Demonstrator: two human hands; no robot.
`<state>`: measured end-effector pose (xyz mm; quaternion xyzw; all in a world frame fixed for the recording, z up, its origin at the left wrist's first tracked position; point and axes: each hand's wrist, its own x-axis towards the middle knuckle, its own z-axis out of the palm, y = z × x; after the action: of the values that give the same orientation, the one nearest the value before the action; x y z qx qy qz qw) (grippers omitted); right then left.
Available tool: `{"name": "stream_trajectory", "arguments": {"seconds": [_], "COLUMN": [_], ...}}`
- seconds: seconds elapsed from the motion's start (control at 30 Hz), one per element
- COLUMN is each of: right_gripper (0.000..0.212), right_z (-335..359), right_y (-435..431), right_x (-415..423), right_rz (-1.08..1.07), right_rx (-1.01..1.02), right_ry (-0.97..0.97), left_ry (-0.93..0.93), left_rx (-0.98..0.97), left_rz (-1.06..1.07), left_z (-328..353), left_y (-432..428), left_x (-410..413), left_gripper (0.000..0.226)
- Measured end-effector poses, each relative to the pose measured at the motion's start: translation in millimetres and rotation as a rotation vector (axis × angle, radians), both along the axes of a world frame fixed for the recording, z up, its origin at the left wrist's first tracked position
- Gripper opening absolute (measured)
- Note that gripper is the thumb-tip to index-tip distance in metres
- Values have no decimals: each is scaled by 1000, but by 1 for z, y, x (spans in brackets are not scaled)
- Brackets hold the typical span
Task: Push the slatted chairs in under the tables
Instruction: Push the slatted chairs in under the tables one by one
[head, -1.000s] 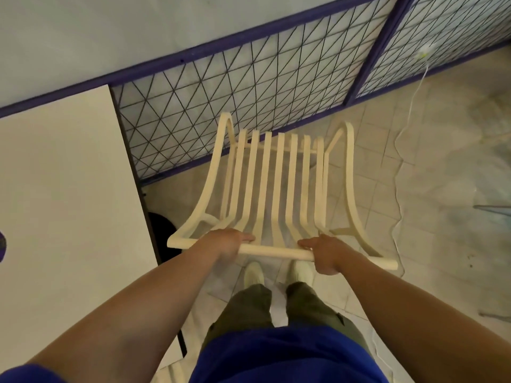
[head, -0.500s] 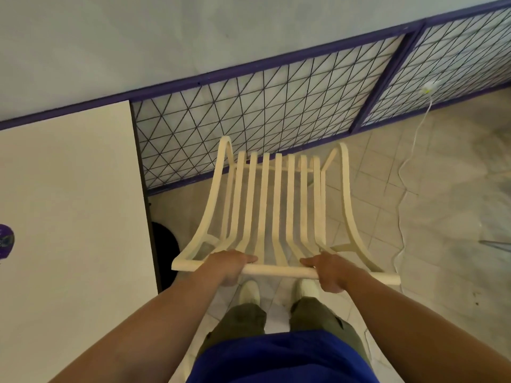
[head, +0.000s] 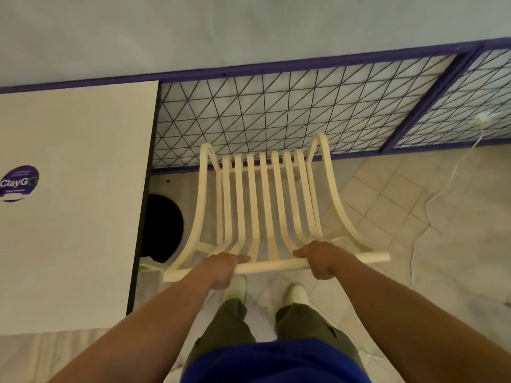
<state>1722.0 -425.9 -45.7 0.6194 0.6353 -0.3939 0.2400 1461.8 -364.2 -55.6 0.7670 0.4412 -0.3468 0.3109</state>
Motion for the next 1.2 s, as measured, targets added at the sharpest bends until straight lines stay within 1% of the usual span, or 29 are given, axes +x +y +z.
{"name": "stream_trajectory", "arguments": {"seconds": [0.17, 0.3, 0.47, 0.67, 0.83, 0.93, 1.2], "right_gripper": [73, 74, 75, 72, 64, 67, 78], "right_z": [0, 0, 1, 1, -2, -5, -7], "right_y": [8, 13, 21, 21, 13, 11, 10], "right_x": [18, 23, 24, 21, 23, 27, 46], "right_rz": [84, 142, 182, 137, 9, -10, 31], "right_rx": [1, -10, -26, -6, 46, 40, 29], "right_ry": [9, 5, -1, -34, -62, -70, -72], "left_ry": [-10, -23, -12, -22, -68, -67, -43], "left_rx": [27, 47, 24, -42, -98, -106, -69], "left_rz": [102, 145, 156, 165, 152, 119, 164], "left_z": [-6, -8, -10, -13, -8, -8, -7], "left_y": [-18, -27, -24, -20, -17, -13, -20], "left_x": [12, 14, 13, 13, 14, 15, 16], "left_gripper": [81, 82, 84, 85, 81, 80, 82]}}
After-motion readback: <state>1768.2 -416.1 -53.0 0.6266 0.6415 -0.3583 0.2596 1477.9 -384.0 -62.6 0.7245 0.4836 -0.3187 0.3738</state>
